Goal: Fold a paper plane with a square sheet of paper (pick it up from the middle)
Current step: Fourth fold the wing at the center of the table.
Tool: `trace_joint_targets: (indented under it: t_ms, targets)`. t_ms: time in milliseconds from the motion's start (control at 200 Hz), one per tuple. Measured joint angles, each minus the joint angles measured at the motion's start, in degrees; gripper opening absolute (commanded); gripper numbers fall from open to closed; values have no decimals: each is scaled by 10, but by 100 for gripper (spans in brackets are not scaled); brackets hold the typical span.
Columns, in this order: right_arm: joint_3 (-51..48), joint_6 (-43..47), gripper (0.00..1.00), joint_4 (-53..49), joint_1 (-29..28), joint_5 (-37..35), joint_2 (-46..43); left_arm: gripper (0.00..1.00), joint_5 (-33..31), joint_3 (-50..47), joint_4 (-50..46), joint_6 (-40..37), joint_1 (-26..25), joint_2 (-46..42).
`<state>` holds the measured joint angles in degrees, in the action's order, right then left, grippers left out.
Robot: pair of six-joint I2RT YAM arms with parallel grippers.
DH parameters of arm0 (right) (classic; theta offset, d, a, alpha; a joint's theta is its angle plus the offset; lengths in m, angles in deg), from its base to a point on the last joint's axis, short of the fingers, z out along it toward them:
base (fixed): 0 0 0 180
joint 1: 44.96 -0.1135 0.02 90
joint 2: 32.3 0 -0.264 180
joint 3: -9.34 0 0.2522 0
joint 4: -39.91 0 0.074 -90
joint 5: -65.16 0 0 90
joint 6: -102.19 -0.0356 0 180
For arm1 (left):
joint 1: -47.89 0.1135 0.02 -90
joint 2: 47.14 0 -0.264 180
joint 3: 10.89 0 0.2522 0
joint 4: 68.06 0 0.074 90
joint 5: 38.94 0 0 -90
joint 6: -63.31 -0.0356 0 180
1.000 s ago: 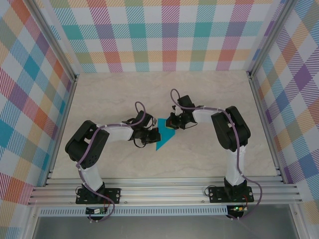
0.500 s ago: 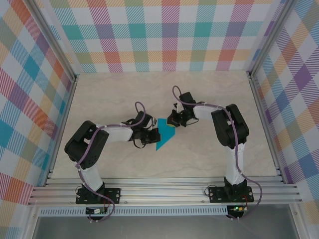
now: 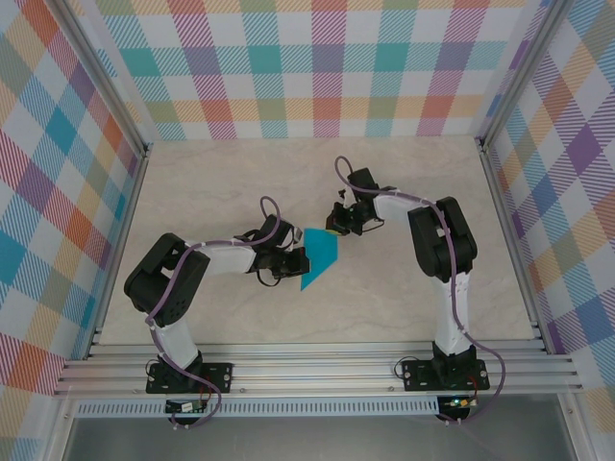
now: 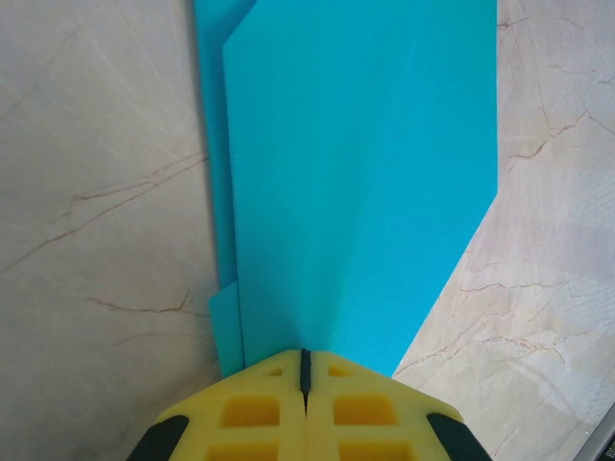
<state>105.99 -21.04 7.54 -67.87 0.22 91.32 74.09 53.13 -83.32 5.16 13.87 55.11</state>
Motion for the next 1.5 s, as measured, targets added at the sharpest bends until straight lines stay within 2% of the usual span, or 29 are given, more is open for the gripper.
trace_joint_targets:
  t_ms: [230, 420, 615, 860, 1090, 1350, 1500]
  targets:
    - [15, 13, 5, -4, 22, -31, 1, 0, 0, -1, 0, 0, 0, 0]
    - [5, 18, 5, 5, 29, -22, -15, 0, 0, -2, -1, 0, 0, -1]
    - [-45, 14, 4, 34, -5, 10, -73, 0, 0, -2, -1, 0, 0, -1]
    - [-65, 10, 3, 51, -48, 12, -74, 0, 0, -1, -2, 0, 0, -1]
    - [-65, 11, 3, 55, -33, -24, -38, 0, 0, -1, -3, 0, 0, -1]
    - [-46, 13, 3, 43, -17, -11, -25, 0, 0, -1, -3, -1, 0, -1]
    - [-24, 23, 4, 42, 12, -30, -18, 0, 1, -1, -4, -2, 0, -1]
